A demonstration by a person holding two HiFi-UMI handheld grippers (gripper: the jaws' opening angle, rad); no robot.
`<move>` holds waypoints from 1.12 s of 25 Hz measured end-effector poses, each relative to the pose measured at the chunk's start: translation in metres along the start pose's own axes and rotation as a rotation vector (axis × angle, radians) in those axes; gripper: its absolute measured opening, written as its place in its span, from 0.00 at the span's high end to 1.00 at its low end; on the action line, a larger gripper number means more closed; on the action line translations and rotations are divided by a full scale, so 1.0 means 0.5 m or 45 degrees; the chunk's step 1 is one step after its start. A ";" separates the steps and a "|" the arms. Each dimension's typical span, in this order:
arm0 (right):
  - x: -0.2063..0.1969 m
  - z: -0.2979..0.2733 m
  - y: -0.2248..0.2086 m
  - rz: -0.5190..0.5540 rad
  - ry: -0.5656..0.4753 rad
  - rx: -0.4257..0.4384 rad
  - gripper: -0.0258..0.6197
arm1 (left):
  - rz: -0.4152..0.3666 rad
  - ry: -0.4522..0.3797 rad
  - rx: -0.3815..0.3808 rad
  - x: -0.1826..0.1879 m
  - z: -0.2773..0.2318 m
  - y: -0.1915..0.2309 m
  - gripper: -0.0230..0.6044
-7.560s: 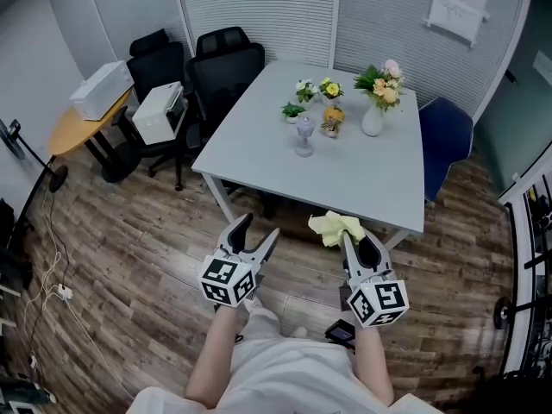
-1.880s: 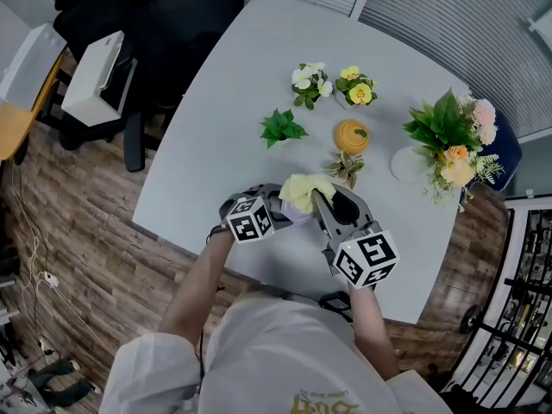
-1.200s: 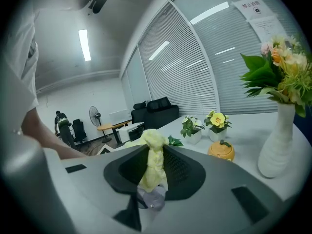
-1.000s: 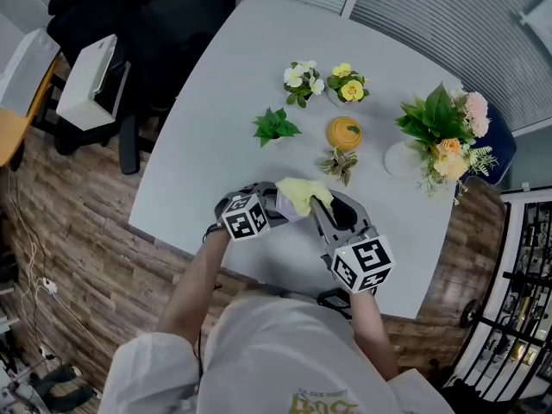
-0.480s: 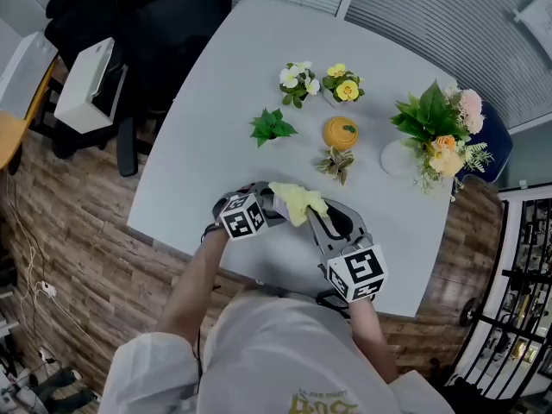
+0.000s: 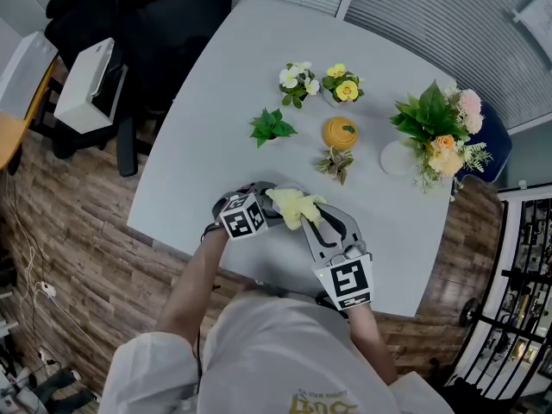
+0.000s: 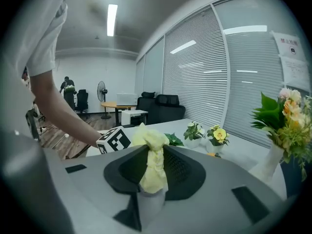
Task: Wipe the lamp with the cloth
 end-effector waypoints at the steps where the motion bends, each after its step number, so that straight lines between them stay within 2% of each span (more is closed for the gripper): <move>1: 0.002 -0.001 0.002 0.013 -0.004 0.002 0.81 | 0.000 0.000 0.000 0.000 0.000 0.000 0.48; 14: 0.020 -0.023 0.028 0.088 -0.004 0.041 0.81 | 0.003 -0.002 0.004 0.000 0.000 0.002 0.48; 18: 0.030 -0.035 0.022 0.110 -0.048 0.027 0.81 | 0.003 -0.004 0.003 0.000 0.000 0.003 0.48; 28: 0.044 -0.059 0.014 0.069 -0.076 0.023 0.81 | -0.002 -0.004 0.006 0.001 0.000 0.001 0.48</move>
Point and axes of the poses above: the fingertips, and each gripper's own axes: z backward along the fingers, y to its left, x out of its top, the point moved 3 cm from there along z, backward along the fingers, and after that the axes turned 15 degrees about -y, right-handed, at the moved point
